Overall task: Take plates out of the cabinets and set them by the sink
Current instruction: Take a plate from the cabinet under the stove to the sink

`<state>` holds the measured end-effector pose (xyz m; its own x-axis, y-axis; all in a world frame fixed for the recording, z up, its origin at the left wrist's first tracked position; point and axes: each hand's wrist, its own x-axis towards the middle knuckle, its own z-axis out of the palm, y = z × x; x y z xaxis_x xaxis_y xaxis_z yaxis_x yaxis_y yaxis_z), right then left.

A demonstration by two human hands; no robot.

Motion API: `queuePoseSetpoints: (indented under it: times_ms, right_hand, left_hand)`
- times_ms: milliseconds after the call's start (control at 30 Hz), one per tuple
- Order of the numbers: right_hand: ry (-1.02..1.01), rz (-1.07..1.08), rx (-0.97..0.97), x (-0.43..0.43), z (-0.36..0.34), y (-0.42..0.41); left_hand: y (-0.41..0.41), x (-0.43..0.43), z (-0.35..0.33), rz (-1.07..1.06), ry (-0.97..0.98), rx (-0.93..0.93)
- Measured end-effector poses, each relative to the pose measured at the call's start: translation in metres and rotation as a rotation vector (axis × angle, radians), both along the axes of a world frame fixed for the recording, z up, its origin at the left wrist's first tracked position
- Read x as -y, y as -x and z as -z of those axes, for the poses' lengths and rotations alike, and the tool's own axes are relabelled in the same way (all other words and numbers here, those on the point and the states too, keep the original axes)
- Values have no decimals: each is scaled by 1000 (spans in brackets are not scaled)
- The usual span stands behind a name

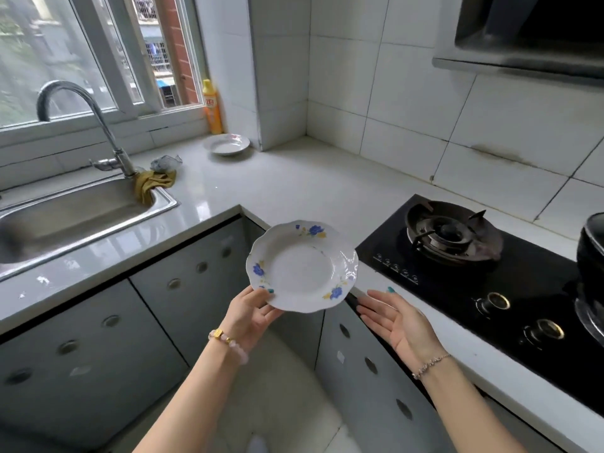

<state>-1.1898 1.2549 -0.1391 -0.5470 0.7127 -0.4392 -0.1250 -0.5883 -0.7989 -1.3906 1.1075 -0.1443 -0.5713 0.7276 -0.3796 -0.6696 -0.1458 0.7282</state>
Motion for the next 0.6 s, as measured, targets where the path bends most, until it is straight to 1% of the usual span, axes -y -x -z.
queuePoseSetpoints:
  times_ms: [200,333,600]
  right_hand:
    - [10,-85,-30,-29,-13,135]
    - [19,-124,-41,-44,-22,221]
    - [-9,-311,-42,-58,-31,347]
  left_hand:
    - [115,-5,-13,-80,13,-33]
    - [181,1,-22,-130,22,-20]
    - [268,19,-21,-206,77,-4]
